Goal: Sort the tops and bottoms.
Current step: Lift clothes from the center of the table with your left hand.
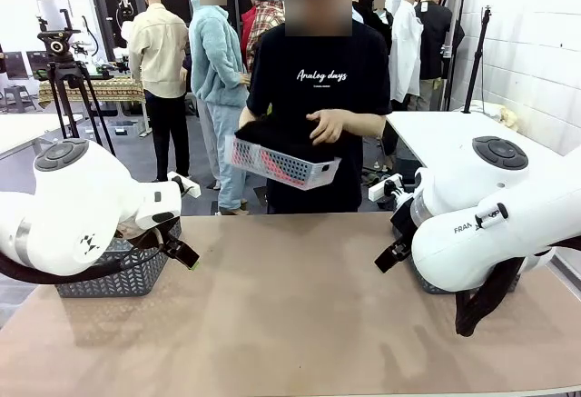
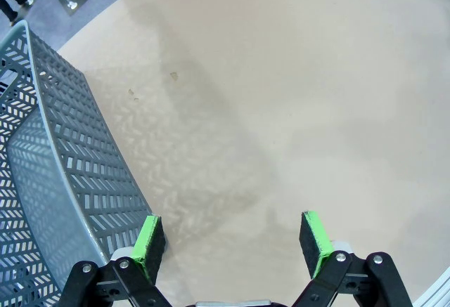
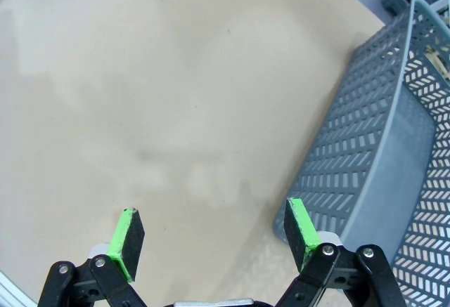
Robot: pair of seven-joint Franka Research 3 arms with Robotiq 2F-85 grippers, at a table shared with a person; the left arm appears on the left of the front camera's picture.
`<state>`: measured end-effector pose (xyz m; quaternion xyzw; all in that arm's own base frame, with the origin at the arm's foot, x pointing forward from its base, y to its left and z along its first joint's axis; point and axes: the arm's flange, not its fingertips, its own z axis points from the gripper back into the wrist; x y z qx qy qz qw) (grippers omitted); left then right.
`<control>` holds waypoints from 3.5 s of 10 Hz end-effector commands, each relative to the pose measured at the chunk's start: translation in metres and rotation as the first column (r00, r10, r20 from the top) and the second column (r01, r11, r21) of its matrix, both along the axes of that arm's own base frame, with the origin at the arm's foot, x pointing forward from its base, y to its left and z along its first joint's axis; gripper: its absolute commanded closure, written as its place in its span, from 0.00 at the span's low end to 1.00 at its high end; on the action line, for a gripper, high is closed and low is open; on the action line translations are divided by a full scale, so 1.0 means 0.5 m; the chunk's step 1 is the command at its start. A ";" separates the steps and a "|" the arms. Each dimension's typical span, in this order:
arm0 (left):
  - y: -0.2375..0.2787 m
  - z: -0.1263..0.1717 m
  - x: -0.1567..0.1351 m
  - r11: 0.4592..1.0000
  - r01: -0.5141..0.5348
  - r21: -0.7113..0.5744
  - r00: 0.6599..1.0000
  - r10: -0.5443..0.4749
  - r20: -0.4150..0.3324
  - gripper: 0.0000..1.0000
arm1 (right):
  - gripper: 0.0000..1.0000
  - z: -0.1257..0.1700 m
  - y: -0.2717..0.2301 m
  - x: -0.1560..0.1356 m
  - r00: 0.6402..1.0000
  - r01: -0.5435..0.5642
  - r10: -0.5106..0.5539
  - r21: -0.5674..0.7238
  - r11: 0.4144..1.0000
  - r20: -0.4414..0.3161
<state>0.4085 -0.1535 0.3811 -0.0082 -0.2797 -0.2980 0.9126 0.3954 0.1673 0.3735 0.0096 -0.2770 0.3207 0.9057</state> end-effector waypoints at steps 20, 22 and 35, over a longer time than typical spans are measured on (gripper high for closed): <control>0.157 0.313 -0.073 0.992 0.071 -0.099 0.956 -0.039 0.290 0.00 | 0.00 0.285 -0.143 -0.102 0.999 0.039 -0.034 0.196 0.980 -0.026; 0.168 0.325 -0.089 0.964 0.196 -0.180 0.966 -0.159 0.204 0.00 | 0.00 0.266 -0.166 -0.086 0.997 0.051 -0.036 0.239 0.970 -0.069; 0.175 0.300 -0.094 0.966 0.260 -0.006 0.966 -0.260 0.009 0.00 | 0.00 0.243 -0.163 -0.091 0.991 0.062 -0.036 0.210 0.976 -0.126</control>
